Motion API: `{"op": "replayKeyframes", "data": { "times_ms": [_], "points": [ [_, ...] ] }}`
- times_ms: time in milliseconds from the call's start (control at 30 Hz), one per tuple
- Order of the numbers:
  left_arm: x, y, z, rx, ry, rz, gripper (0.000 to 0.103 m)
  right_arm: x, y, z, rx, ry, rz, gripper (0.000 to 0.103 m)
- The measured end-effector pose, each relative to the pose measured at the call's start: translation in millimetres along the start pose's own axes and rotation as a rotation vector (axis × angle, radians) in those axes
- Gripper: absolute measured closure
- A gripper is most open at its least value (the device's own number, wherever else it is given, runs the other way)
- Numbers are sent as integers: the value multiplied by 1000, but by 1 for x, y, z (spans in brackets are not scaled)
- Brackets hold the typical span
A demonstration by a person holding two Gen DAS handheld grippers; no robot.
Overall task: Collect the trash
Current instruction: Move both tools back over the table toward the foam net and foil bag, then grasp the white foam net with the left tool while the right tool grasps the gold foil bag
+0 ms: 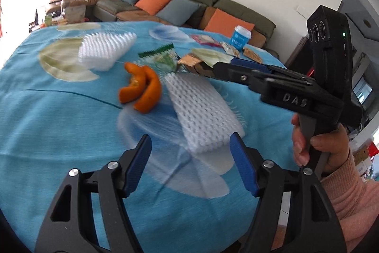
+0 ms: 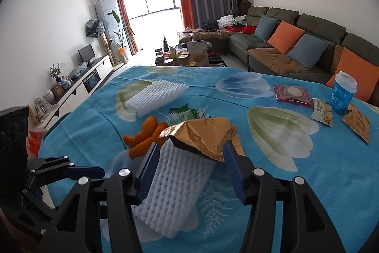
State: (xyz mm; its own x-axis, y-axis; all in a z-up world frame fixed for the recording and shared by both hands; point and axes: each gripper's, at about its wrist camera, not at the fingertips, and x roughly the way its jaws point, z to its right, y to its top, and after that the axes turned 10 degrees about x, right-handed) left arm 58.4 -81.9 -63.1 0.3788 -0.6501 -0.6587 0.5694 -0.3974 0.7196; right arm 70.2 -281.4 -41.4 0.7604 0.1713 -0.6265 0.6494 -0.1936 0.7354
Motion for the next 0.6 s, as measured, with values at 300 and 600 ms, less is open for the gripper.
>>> {"op": "replayKeyframes", "data": {
  "times_ms": [300, 600],
  "points": [
    [26, 3, 2, -40, -79, -68, 51, 17, -2, -3, -63, -60, -31, 50],
    [31, 3, -3, -78, -87, -78, 71, 28, 0, 3, -67, -59, -57, 70]
  ]
}}
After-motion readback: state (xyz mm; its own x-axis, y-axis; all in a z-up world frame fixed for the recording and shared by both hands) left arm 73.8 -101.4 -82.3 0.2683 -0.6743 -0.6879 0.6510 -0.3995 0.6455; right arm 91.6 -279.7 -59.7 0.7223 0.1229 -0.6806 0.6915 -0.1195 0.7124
